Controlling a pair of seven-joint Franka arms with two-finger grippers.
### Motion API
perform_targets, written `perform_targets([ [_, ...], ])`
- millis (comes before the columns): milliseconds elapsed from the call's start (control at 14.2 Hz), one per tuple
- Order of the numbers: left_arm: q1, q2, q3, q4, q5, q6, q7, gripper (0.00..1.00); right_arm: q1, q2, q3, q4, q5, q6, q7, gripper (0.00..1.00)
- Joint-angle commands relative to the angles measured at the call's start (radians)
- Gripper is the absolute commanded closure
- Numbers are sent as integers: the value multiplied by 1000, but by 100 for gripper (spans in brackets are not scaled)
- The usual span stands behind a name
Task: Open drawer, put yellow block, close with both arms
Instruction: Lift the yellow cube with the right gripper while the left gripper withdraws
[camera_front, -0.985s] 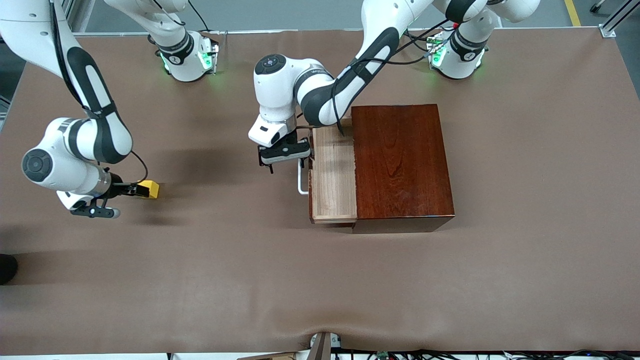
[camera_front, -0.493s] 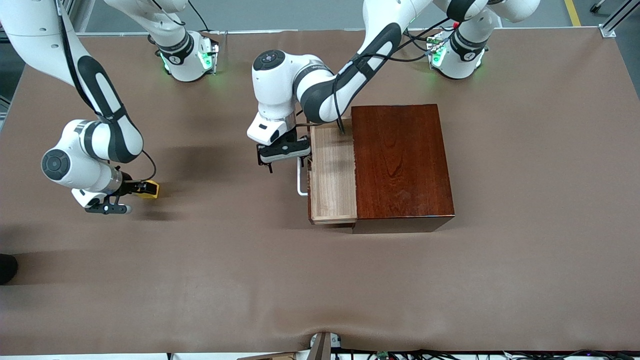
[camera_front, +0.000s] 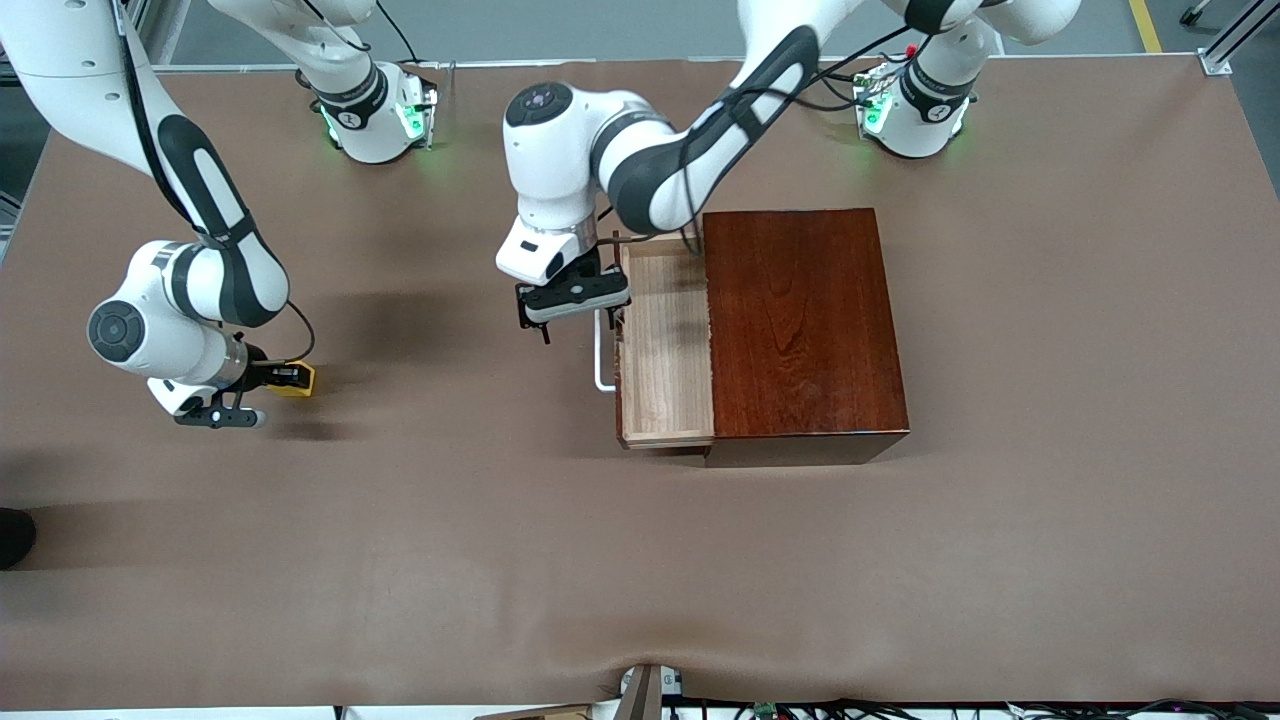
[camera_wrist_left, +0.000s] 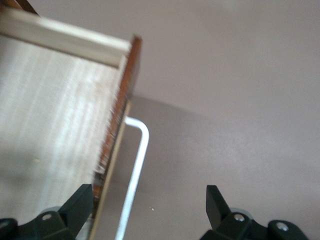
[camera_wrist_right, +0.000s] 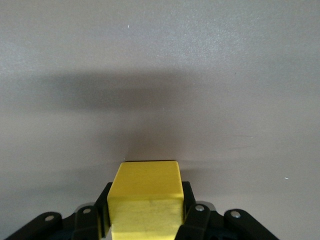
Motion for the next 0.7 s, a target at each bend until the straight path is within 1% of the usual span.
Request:
perform_targets([
  [0, 81, -103, -6, -24, -77, -91, 103, 0, 10, -58, 7, 32, 17, -121, -3, 100],
  [141, 138, -133, -6, -24, -112, -133, 180, 0, 33, -82, 9, 112, 20, -276, 3, 100],
  [352, 236, -183, -8, -31, -132, -191, 243, 0, 86, -108, 10, 190, 20, -413, 124, 100],
  [493, 312, -212, -8, -33, -158, -234, 310, 0, 149, -143, 16, 219, 20, -479, 268, 100],
  [633, 375, -237, -8, -47, -180, -265, 385, 0, 246, -178, 16, 239, 20, -534, 504, 100],
])
